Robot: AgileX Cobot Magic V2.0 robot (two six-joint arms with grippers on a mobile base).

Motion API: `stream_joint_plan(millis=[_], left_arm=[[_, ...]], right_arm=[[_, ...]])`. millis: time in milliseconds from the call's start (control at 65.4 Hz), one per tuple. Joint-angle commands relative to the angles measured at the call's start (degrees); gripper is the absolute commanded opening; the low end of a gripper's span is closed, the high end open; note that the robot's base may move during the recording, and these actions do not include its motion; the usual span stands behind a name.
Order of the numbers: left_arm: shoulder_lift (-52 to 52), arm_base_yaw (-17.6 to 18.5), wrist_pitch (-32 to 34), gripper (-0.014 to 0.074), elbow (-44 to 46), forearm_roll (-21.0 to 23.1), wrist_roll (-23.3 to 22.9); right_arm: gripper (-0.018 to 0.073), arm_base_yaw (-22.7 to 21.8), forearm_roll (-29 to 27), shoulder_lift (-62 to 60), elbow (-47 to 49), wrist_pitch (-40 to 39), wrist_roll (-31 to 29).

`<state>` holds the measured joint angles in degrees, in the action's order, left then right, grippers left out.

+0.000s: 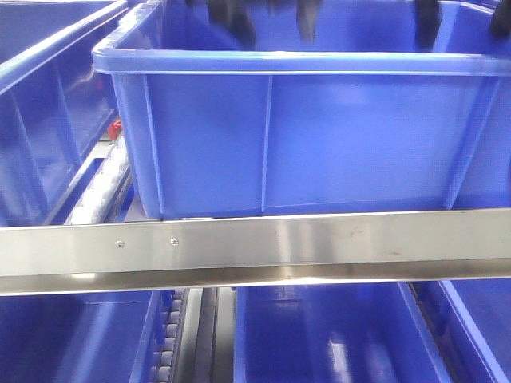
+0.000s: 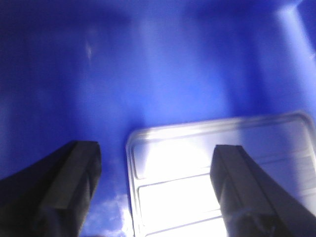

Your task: Grab silver tray and place in blue box

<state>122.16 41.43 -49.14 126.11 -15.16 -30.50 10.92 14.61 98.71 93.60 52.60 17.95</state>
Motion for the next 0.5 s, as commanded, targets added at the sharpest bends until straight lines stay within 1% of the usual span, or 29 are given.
stream_joint_plan(millis=[0, 76, 138, 183, 275, 306, 351, 413, 489], left_arm=[[-6.17, 0.63, -2.33, 0.0378, 4.78, -1.44, 2.46], [-7.94, 0.86, -6.09, 0.037, 6.01, -1.31, 4.36], [-9.79, 1.13, -9.28, 0.0344, 6.2, -1.44, 6.89], [-11.3, 1.24, -11.51, 0.0304, 6.2, -1.83, 9.54], [-13.51, 1.36, -15.69, 0.0228, 6.2, -2.69, 12.23], [-14.23, 1.36, -17.35, 0.0201, 6.2, -2.97, 12.61], [-15.35, 1.36, -19.22, 0.015, 6.08, -3.88, 12.86], [-16.68, 1.36, -20.72, 0.0078, 5.66, -5.06, 13.37], [-18.27, 1.36, -21.44, -0.0014, 4.03, -6.17, 13.59]], right_arm=[[0.0623, 0.04, 0.57, -6.69, 2.34, -1.15, -0.52], [0.0612, 0.09, 0.33, -9.55, 2.27, -0.01, -0.52], [0.0563, 0.15, 0.33, -11.73, 2.27, 1.26, -0.52], [0.0487, 0.15, 0.31, -13.52, 2.23, 2.28, -0.52], [0.0311, 0.15, 0.31, -16.14, 1.85, 3.25, -0.52], [0.0252, 0.15, 0.31, -16.95, 1.53, 3.25, -0.52], [0.0141, 0.15, 0.31, -18.4, 0.58, 2.97, -0.52], [0.0044, 0.15, 0.31, -20.29, -1.26, 2.42, -0.52], [0.0057, 0.15, 0.36, -22.46, -4.31, 1.33, -0.53]])
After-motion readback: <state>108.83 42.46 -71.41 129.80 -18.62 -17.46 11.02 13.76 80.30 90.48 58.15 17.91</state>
